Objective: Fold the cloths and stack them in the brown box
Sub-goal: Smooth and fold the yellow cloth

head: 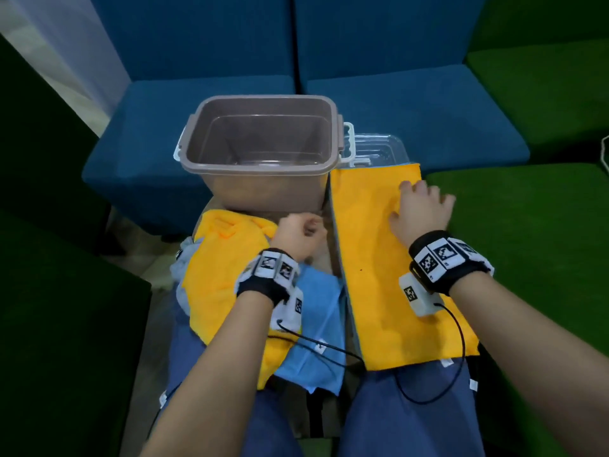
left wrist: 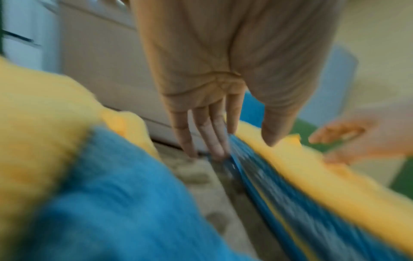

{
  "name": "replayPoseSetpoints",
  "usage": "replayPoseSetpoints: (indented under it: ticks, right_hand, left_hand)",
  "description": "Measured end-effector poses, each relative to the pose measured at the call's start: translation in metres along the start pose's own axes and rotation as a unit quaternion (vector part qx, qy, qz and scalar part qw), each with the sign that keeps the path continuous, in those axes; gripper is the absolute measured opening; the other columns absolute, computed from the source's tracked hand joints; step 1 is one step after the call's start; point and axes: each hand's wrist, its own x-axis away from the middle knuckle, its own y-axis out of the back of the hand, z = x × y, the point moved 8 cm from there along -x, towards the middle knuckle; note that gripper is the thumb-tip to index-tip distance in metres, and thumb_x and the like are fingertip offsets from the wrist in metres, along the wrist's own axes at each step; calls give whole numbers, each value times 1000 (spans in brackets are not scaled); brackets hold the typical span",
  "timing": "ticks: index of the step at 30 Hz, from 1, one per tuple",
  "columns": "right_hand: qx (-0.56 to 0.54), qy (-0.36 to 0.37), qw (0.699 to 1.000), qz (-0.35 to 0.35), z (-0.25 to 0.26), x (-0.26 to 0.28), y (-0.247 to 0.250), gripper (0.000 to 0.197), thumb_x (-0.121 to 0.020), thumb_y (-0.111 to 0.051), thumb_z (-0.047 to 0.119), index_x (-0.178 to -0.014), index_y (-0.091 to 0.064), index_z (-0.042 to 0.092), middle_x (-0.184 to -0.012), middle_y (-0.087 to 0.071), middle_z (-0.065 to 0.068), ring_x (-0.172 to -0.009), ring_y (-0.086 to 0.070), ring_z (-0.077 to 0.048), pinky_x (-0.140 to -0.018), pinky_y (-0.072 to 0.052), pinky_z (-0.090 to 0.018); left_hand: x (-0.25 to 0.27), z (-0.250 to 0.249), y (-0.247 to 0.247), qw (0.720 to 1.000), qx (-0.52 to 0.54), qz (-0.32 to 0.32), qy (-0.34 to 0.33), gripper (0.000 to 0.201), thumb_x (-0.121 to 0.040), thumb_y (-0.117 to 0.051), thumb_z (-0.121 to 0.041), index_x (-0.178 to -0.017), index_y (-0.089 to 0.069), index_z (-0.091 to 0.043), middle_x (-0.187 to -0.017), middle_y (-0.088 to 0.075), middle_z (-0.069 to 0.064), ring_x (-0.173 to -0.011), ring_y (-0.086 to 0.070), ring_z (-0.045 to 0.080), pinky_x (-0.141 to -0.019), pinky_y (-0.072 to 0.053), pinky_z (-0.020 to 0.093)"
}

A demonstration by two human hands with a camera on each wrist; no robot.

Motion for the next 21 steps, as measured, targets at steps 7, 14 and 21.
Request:
replayPoseSetpoints:
  ticks: [7,14,21]
  right_hand:
    - [-146,285,938,133,146,91,-22,11,-92,-54,16,-82,-58,19,-80,-61,1,-82,-61,-24,-70,-49,-37]
    - [-135,406,873,235,191,142,-57,15,-82,-58,6,-80,-49,17,-84,-49,2,-80,-50,-20,-72,-48,-45]
    - [23,481,847,226,183,174,-79,30,-78,-68,11,-100,-50,22,-101,-37,5,-98,-44,-21,-74,-21,-32]
  left_hand:
    - [65,80,80,990,-77,-46,113,15,-85,-64,-13,-74,-56,-16,-70,-57,-2,-72,-55,19,-61,-43,28]
    - [90,121,56,994,-17,-26,104,19,-81,-73,-12,-81,-55,-18,-72,-53,-4,-65,-49,11,-66,-45,28]
    - [78,119,56,992,-28,-29,120,26,-78,-74,-11,-73,-51,-22,-70,-52,-4,-67,-49,12,-69,-46,29]
